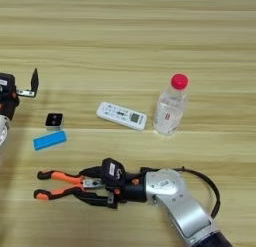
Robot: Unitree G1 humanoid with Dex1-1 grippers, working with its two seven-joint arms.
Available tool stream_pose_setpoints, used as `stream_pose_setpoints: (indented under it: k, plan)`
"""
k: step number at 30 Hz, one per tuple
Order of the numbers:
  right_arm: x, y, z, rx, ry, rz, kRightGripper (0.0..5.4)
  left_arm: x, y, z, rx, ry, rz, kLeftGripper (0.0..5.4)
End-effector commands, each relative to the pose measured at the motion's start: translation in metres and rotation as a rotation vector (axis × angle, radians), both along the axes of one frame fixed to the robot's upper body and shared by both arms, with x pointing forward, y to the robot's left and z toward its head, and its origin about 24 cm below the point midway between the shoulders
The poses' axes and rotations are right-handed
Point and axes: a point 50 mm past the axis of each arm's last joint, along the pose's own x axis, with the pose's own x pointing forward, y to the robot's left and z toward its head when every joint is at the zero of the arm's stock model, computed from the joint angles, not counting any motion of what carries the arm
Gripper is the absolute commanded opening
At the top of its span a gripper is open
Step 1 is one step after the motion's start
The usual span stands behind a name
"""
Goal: Move the objects on the table
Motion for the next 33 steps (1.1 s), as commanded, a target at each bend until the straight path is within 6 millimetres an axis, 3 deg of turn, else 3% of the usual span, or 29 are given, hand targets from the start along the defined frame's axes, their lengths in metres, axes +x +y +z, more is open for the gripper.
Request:
stream_pose_setpoints:
  k: [1,20,21,33]
  plan:
    - [0.0029,-0.0002,0.0016,-0.014,-0.021,0.011,2.3,0.0023,0.002,0.0031,0.013,-0.01,-0.001,5.4]
    - [0.0044,-0.0019,-0.0036,-0.058,-0.023,0.005,2.3,0.0027,0.0019,0.0025,0.014,-0.008,-0.002,5.4]
    - [0.0046,-0.002,-0.0039,-0.059,-0.023,0.004,2.67,0.0028,0.0019,0.0025,0.014,-0.007,-0.001,5.4]
    - [0.0055,-0.003,-0.0058,-0.07,-0.022,0.0,4.18,0.0029,0.0013,0.0022,0.014,-0.007,-0.003,5.4]
